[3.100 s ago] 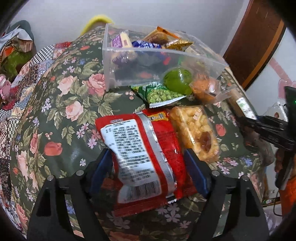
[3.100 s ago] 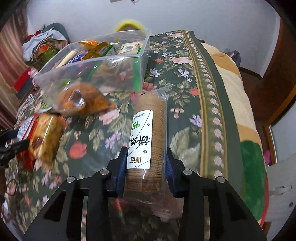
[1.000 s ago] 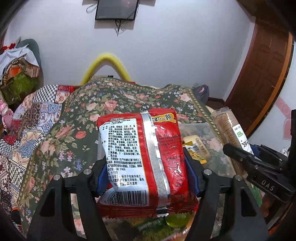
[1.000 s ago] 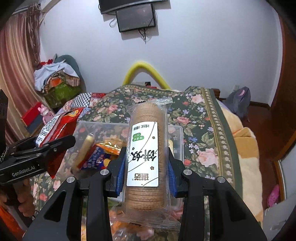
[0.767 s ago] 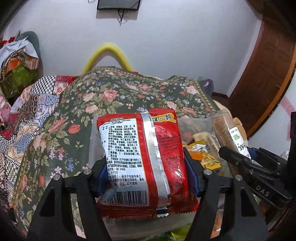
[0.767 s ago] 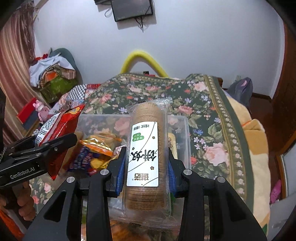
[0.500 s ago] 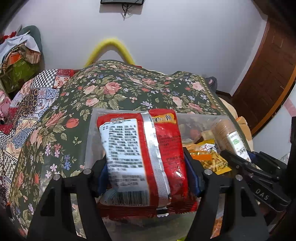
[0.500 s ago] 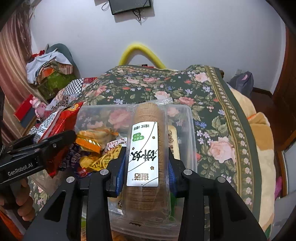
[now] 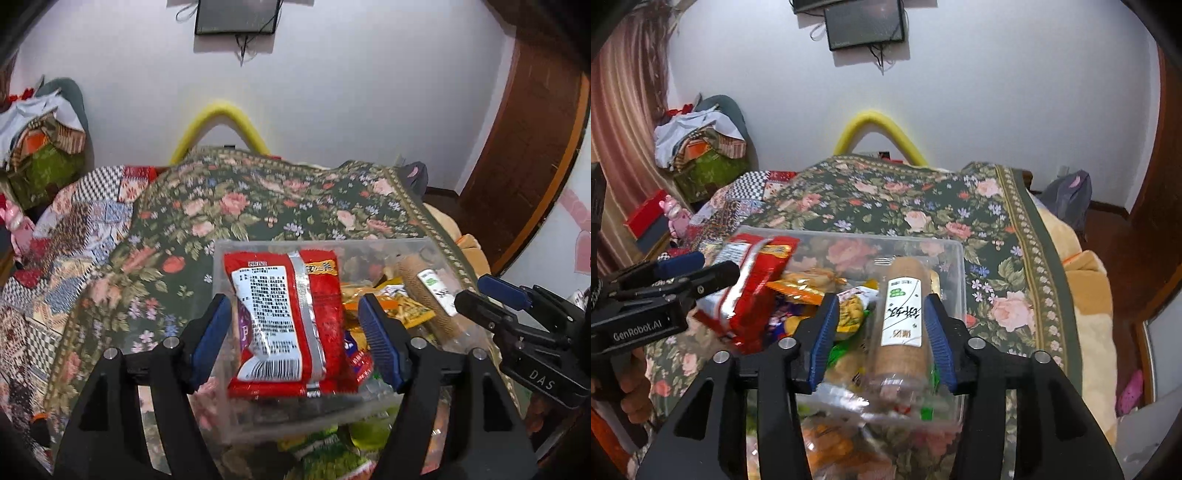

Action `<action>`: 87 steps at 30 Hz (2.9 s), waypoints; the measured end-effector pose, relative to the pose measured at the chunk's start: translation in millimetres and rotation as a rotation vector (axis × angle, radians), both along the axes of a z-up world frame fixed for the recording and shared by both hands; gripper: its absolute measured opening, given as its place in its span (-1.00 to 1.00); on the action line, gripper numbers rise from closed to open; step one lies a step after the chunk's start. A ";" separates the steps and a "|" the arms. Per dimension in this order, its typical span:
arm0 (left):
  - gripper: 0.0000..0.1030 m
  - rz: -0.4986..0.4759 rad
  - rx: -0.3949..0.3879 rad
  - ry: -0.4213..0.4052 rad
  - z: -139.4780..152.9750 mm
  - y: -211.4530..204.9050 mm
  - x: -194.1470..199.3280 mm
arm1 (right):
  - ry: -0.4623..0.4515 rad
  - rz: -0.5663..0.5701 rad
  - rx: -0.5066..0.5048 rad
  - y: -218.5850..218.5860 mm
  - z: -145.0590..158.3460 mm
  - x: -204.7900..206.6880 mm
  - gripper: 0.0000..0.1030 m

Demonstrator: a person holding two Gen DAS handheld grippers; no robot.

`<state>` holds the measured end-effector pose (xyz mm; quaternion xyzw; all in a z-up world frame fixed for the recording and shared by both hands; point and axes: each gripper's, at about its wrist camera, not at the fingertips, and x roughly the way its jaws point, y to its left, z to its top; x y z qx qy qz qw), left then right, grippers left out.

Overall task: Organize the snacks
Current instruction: 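Lower the red bag into the box while right tool lowers the cookie roll in, then grasp the green pea bag with left tool while right tool grasps the clear pastry bag, then drop the pea bag into the box while right tool drops the pastry bag in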

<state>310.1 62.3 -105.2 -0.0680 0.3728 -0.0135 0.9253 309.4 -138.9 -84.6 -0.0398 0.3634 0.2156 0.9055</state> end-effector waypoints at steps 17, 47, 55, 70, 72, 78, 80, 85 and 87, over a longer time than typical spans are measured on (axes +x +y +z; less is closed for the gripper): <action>0.38 -0.087 0.038 0.065 -22.7 -8.1 -71.0 | 0.047 0.115 0.016 9.8 -17.6 -54.6 0.24; 0.11 -0.108 0.009 0.169 -103.8 -1.7 -85.5 | 0.204 0.068 -0.095 -24.8 -84.4 -62.2 0.57; -0.10 -0.130 0.004 0.187 -98.9 1.5 -96.9 | 0.239 0.000 -0.050 -58.7 -78.6 -73.1 0.57; -0.17 -0.128 0.039 0.173 -109.0 -14.7 -97.6 | 0.297 -0.065 0.015 -64.7 -91.4 -73.9 0.57; -0.21 -0.132 0.041 0.165 -106.7 -13.1 -101.1 | 0.285 -0.062 -0.008 -59.9 -95.8 -73.5 0.50; -0.39 -0.126 0.053 0.132 -89.7 -7.9 -109.5 | 0.225 -0.060 -0.026 -56.0 -94.0 -81.9 0.09; -0.40 -0.120 0.047 0.116 -81.6 -5.7 -111.7 | 0.221 -0.055 -0.017 -57.4 -92.0 -84.3 0.02; -0.40 -0.119 0.046 0.067 -63.7 -4.1 -115.9 | 0.210 -0.044 0.011 -60.9 -81.8 -86.0 0.01; -0.41 -0.122 0.044 0.047 -56.1 -4.7 -116.4 | 0.196 -0.042 0.027 -61.4 -73.7 -86.2 0.01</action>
